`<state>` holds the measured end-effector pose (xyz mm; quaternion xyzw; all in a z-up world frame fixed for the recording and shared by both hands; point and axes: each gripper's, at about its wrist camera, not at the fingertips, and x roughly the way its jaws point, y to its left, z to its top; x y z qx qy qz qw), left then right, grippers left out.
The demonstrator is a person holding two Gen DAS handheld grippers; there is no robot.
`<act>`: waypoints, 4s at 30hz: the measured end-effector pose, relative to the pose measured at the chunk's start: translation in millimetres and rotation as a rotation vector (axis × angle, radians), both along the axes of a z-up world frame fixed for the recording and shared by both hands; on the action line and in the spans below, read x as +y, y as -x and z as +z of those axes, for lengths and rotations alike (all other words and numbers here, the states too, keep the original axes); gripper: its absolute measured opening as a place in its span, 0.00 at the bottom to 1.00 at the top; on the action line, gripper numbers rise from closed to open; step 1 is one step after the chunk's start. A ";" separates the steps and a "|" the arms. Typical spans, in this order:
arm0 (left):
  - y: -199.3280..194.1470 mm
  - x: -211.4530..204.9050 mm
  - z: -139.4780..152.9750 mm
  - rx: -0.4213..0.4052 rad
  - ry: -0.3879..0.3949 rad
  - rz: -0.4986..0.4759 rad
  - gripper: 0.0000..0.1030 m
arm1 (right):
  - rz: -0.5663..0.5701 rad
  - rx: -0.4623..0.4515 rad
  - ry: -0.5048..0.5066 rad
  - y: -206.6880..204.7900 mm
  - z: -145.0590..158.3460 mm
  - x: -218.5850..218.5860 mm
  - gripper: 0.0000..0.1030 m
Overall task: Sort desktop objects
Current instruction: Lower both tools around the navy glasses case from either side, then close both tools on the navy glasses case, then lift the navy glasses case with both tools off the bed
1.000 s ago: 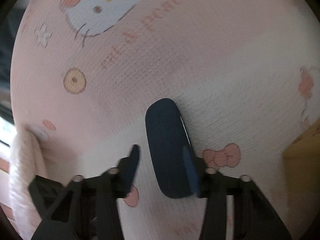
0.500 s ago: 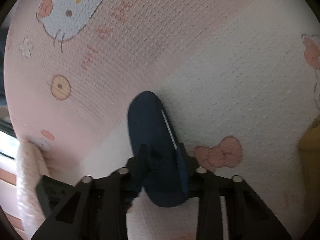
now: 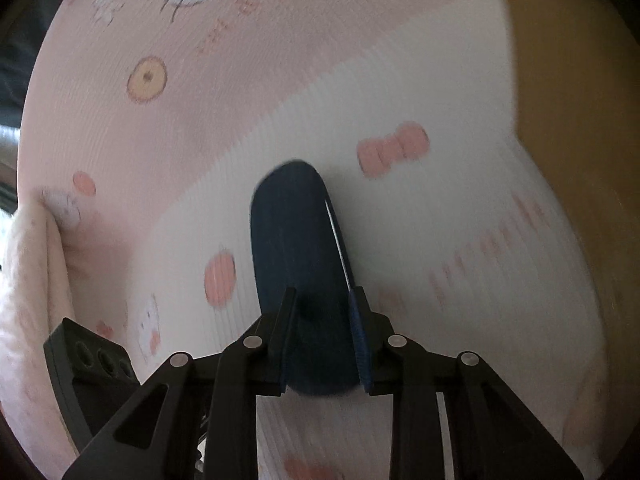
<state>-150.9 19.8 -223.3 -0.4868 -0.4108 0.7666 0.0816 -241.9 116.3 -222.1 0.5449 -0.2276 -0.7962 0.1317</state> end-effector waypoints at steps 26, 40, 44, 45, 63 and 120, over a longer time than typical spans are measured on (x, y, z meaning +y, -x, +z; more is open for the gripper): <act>-67.4 14.0 38.9 0.097 0.197 -0.070 0.21 | -0.066 0.037 0.007 -92.2 37.6 -8.6 0.22; -2.7 -21.3 22.6 0.080 0.054 0.085 0.55 | -0.077 0.026 0.068 -33.6 31.5 -8.6 0.45; 9.0 -15.9 19.7 0.073 0.077 0.078 0.54 | -0.113 0.021 0.116 -21.1 17.8 -7.6 0.45; 10.2 -14.0 18.7 0.071 0.078 0.073 0.49 | -0.123 0.014 0.135 -19.1 13.5 -6.2 0.45; -69.7 6.9 16.9 0.010 0.068 -0.022 0.34 | -0.071 -0.047 0.140 -87.3 12.6 1.5 0.31; -68.4 -35.5 123.2 0.279 -0.146 0.027 0.42 | -0.081 0.188 0.213 -98.3 125.7 -14.3 0.35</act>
